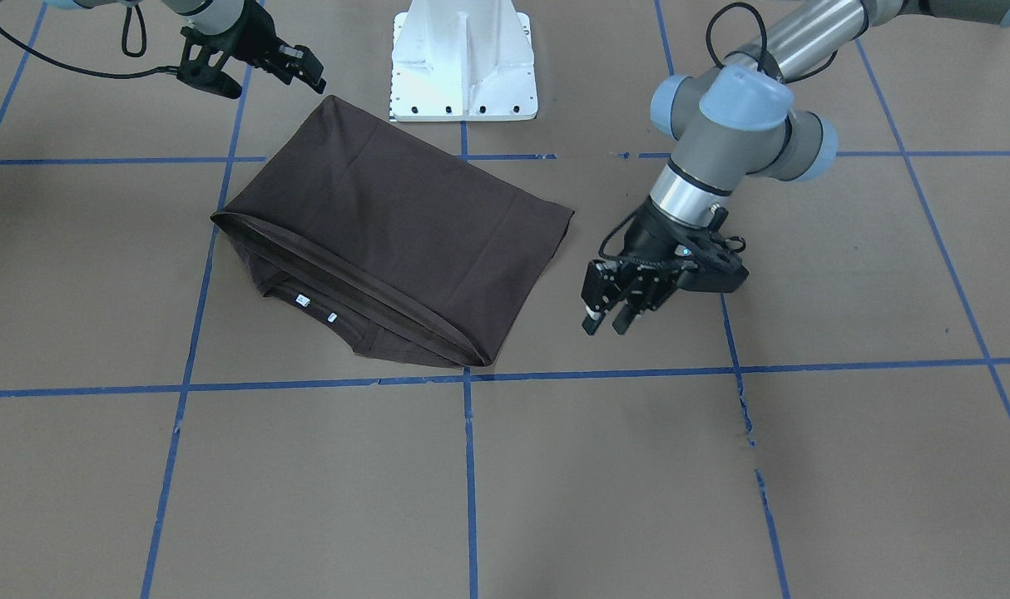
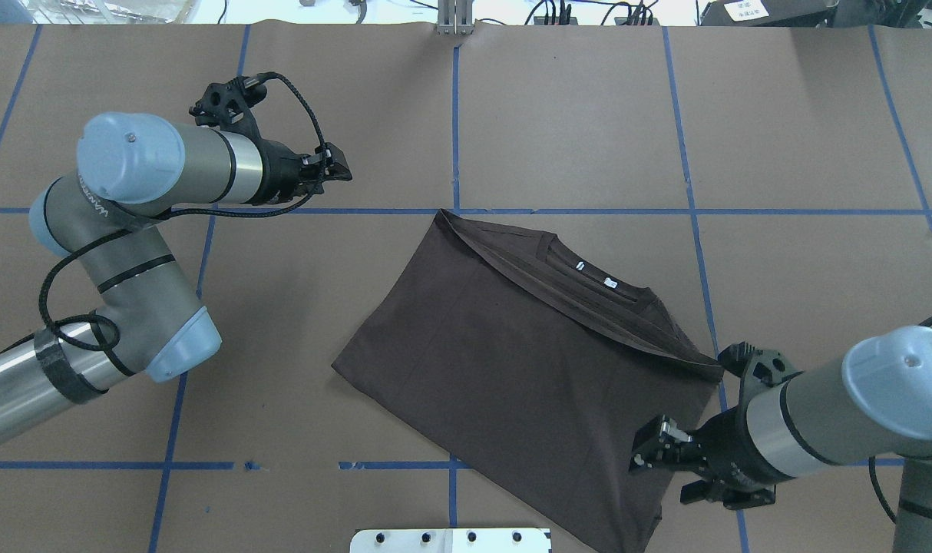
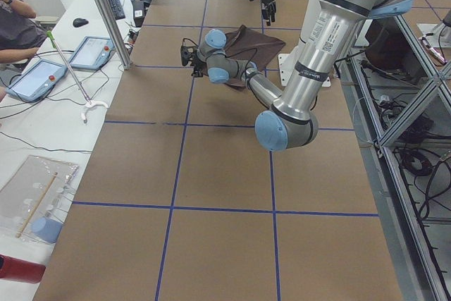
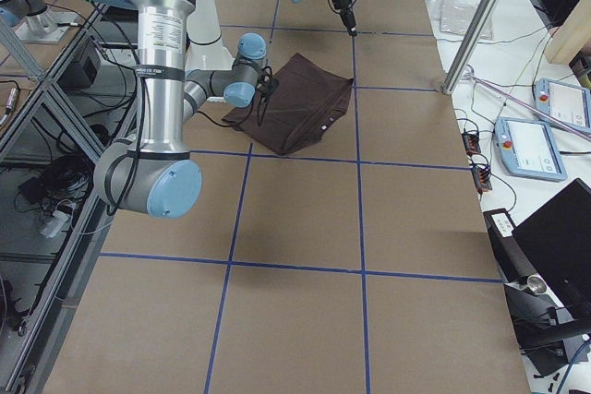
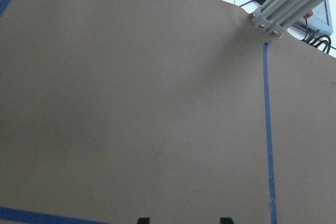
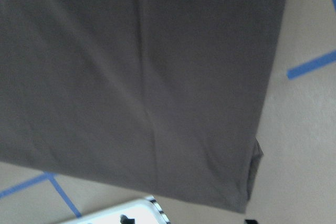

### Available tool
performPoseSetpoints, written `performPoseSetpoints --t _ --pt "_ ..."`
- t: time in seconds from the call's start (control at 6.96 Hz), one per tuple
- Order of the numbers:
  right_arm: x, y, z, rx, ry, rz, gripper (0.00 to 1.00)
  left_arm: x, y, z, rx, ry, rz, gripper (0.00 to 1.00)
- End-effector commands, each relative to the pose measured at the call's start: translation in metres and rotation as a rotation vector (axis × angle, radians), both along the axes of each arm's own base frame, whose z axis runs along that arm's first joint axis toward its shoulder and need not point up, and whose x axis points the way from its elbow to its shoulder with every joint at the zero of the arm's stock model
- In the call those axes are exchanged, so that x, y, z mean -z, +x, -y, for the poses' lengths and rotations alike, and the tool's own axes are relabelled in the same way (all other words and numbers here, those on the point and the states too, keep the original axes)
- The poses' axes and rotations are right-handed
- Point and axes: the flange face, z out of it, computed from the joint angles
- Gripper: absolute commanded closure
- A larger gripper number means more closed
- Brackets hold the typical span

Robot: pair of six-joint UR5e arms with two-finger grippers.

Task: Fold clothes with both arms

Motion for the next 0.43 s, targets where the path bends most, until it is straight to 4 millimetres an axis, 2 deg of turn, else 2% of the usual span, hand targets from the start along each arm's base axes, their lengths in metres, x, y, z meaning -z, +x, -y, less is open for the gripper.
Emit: performPoseSetpoints --t 0.0,0.14,0.29 --pt "0.004 0.021 0.05 -0.275 0.108 -0.027 0.0 0.005 0.041 -0.092 -0.088 -0.15 -0.012 0.41" --pt "-0.002 0.024 0.067 -0.347 0.134 -0.052 0.0 -0.001 0.07 -0.128 -0.098 -0.174 0.086 0.4" --pt "-0.007 0.02 0.079 -0.365 0.127 -0.067 0.0 -0.029 0.08 -0.148 -0.101 -0.207 0.132 0.38"
